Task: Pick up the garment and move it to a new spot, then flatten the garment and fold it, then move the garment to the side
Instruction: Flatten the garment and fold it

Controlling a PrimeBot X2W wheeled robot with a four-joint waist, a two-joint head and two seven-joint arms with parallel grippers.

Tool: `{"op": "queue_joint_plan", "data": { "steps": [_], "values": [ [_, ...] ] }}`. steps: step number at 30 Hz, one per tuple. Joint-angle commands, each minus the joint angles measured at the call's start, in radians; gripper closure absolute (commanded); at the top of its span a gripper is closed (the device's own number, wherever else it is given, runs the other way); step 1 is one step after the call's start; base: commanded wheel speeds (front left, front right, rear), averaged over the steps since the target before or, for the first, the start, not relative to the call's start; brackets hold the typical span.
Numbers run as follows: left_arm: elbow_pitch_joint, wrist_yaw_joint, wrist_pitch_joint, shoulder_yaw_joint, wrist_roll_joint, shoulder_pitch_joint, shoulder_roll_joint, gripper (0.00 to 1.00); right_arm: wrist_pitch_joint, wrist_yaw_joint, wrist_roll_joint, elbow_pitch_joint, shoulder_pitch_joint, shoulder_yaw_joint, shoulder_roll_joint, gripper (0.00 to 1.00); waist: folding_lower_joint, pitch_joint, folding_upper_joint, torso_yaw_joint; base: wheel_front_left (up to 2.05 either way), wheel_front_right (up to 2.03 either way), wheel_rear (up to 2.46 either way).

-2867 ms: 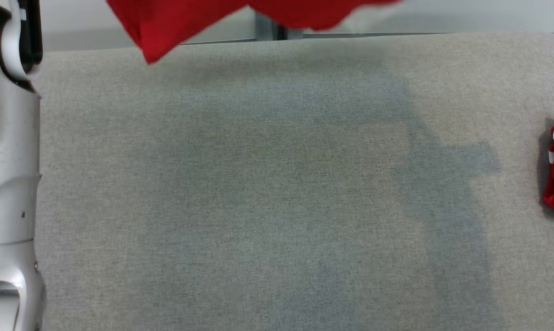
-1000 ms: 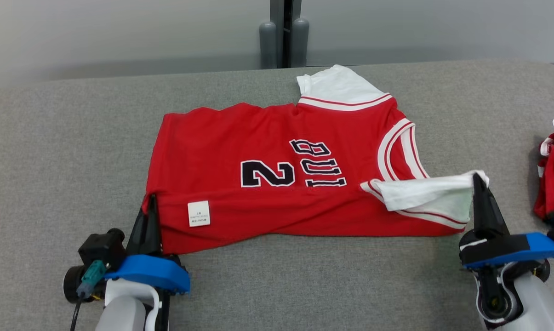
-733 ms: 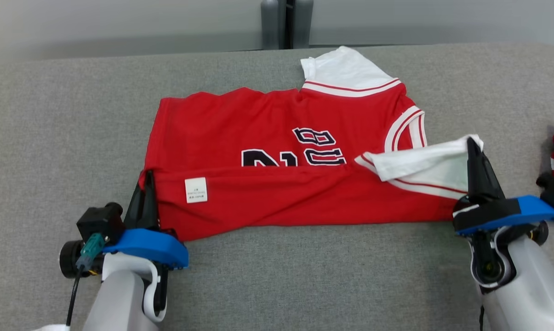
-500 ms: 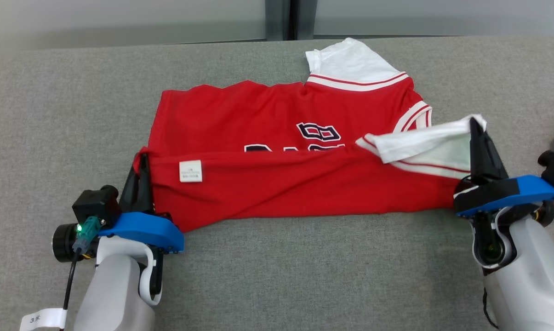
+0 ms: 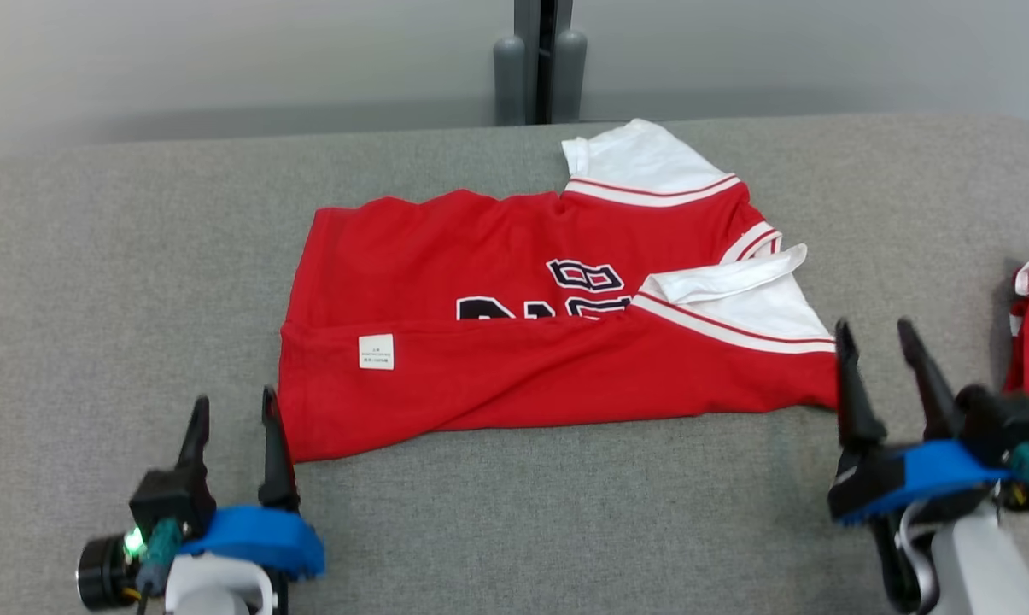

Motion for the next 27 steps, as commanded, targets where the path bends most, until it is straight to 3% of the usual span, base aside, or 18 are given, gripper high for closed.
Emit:
{"op": "queue_joint_plan", "data": {
  "steps": [1, 15, 27],
  "values": [
    [-0.018, 0.012, -0.003, -0.006, -0.006, 0.028, 0.001, 0.00, -0.003, 0.000, -0.021, -0.012, 0.037, 0.000, 0.011, 0.00, -0.0001, -0.021, 0.0000, -0.007, 0.00, 0.00, 0.00],
    [-0.051, 0.034, -0.003, -0.091, -0.014, 0.202, 0.001, 0.00, -0.003, 0.000, -0.062, 0.008, 0.236, 0.017, 0.051, 0.00, -0.0001, -0.132, 0.0000, 0.003, 0.00, 0.00, 0.00],
    [-0.041, 0.022, -0.003, -0.108, -0.011, 0.155, 0.001, 0.00, -0.003, 0.000, -0.050, 0.063, 0.151, -0.008, 0.054, 0.00, -0.0001, -0.079, 0.0000, 0.014, 0.00, 0.00, 0.00]
  ]
}}
